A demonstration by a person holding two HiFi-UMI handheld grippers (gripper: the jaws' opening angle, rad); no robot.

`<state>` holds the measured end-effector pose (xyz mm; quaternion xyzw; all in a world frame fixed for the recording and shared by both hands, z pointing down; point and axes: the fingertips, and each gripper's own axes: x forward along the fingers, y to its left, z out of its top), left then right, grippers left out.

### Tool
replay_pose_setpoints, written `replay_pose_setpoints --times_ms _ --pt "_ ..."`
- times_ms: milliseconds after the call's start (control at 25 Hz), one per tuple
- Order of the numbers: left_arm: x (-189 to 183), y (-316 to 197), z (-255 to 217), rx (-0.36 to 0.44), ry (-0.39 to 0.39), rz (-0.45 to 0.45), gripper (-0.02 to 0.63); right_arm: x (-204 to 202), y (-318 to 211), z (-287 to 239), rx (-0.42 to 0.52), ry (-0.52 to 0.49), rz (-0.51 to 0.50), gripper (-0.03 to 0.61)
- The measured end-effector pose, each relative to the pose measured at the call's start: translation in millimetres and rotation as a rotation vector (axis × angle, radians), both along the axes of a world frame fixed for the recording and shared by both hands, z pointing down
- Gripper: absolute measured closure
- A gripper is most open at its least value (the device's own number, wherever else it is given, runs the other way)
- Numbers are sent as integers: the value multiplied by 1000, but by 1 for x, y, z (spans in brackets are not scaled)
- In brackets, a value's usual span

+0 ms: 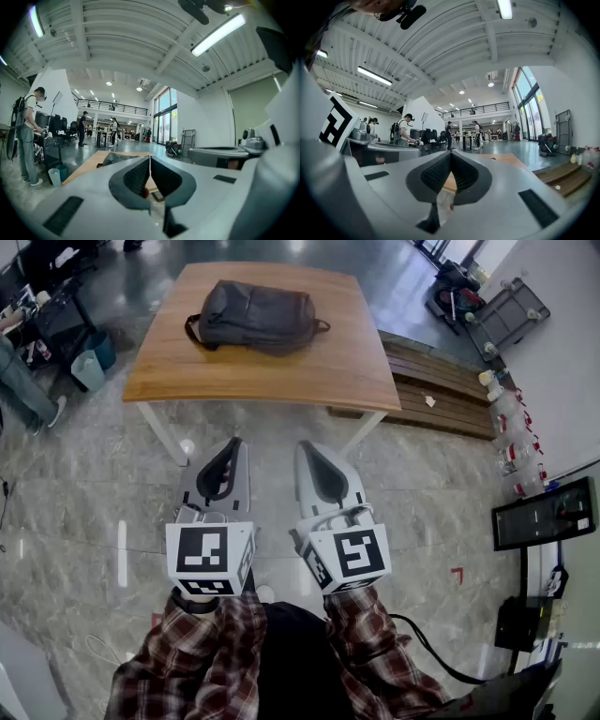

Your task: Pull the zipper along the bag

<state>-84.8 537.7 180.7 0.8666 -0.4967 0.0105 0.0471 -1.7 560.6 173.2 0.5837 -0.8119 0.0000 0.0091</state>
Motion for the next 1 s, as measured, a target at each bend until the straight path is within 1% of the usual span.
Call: replay_pose_setpoints --times_ms 200,360,480,600,720,880,1000 --pt "-6 -93 -3 11 -1 13 595 -4 -94 -5 21 -4 23 571" --pt "-17 -173 -15 32 -10 38 595 -9 -173 -13 18 -3 59 571" --pt "-24 -223 -27 42 -11 59 595 -12 -220 -29 53 -3 92 571" --pt "-26 -263 -25 21 -13 72 595 -10 -257 -26 33 -2 116 571" --pt "-23 -298 -9 -18 -19 78 595 -4 -291 -11 -6 6 126 571" --pt "-15 -343 18 -59 -30 70 595 5 -337 14 -53 11 120 571" --pt "-6 -380 30 -74 -37 56 595 15 -374 23 -59 17 106 569"
